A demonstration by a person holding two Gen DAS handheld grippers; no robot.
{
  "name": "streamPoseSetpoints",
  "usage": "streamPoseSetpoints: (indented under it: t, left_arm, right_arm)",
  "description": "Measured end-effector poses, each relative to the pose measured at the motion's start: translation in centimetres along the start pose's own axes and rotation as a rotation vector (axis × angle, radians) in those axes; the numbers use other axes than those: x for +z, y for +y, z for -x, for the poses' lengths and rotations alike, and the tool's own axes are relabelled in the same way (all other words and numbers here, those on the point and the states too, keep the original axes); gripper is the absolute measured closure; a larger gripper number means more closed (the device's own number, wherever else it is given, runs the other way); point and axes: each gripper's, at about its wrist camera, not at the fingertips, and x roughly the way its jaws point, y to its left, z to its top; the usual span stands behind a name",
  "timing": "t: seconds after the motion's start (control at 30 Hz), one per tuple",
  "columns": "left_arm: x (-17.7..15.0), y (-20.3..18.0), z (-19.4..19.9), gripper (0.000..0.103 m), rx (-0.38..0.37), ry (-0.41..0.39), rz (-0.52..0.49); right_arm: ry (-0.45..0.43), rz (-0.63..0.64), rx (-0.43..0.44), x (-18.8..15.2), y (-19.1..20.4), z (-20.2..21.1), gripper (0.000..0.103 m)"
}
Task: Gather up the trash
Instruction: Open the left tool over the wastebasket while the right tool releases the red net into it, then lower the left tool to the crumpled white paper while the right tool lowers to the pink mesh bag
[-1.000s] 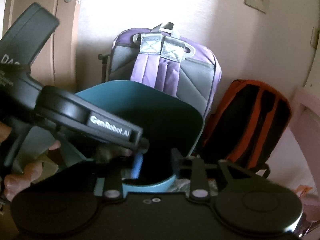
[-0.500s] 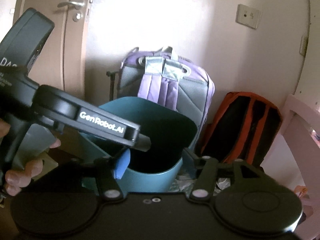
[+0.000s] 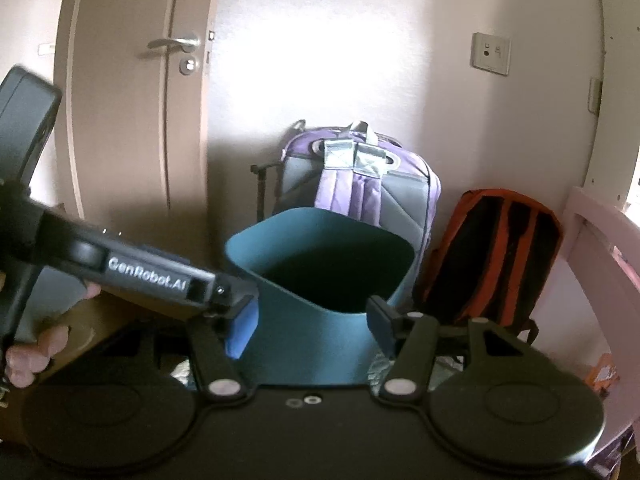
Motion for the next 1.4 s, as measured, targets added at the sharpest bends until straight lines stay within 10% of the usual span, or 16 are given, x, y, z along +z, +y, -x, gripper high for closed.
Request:
streamPoseSetpoints:
  t: [0.73, 1.4]
  left_arm:
    - [-10.7, 7.6, 5.1, 0.002, 0.119, 0.018, -0.009]
    - [-24.6, 27.0, -11.1, 0.002, 0.336, 0.442, 0.243]
  right_arm:
    - [0.046, -0.209, 0.223, -9.1, 4.6, 0.6, 0.028]
    - [0.665, -0.340, 0.157, -30.4, 8.2, -18.1, 0.027]
